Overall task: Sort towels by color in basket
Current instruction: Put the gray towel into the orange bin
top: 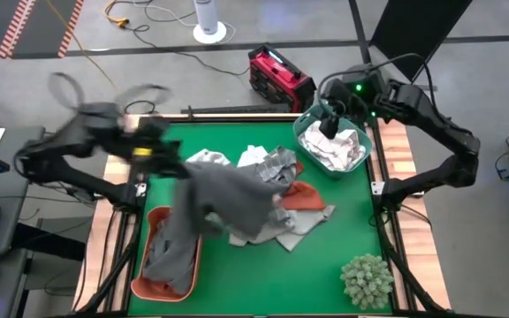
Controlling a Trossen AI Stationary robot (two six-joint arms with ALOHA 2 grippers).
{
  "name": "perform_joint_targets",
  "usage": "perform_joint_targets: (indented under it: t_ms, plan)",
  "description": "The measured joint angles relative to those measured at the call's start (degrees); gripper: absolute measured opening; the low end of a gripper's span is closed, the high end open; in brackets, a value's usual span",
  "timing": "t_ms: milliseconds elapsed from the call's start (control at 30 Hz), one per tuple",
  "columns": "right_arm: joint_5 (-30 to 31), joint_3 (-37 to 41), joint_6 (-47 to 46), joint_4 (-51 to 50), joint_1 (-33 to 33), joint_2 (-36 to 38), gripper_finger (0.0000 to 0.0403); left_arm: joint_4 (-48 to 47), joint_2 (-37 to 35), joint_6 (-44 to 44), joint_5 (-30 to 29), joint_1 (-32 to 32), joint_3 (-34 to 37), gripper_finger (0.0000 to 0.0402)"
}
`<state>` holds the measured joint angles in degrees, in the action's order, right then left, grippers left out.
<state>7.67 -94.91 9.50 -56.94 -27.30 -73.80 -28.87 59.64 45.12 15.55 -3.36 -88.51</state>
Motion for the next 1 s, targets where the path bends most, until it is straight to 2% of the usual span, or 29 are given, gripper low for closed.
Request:
perform_joint_targets:
  t_ms: [67, 233, 400, 667, 767, 867, 1000]
  plan:
    - [-0.99, 0.0, 0.0, 0.64, -1.17, -0.17, 0.029, 0.42, -4.06, 1.35, -0.68, -3.37, 0.0, 0.0002]
    - [-1.74, 0.02, -0.9, -1.21, -3.12, -1.17, 0.029, -4.19, -10.21, 3.17, -6.81, -10.79, 0.0, 0.0001]
    - [-1.8, 0.07, -1.66, -2.14, -3.99, -2.1, 0.029, -18.61, -11.02, 4.11, -6.72, -13.05, 0.11, 0.0001]
    - [-2.07, 0.07, -1.68, 1.06, -4.38, -4.92, 0.029, -21.66, -7.34, 8.71, 0.44, -13.53, 3.94, 0.0001]
    - [-3.8, 0.07, -1.7, 2.26, -4.36, -6.53, 0.029, -21.24, -3.51, 6.64, 1.17, -14.14, 4.6, 0.0001]
    - [-5.68, 0.07, -1.95, 2.62, -4.33, -7.92, 0.029, -21.57, 0.71, 4.44, 5.12, -15.18, 6.3, 0.0001]
    - [-6.71, 0.07, -1.91, 2.59, -3.4, -9.18, 0.029, -24.3, 4.73, 1.04, 6.22, -19.48, 10.36, 0.0001]
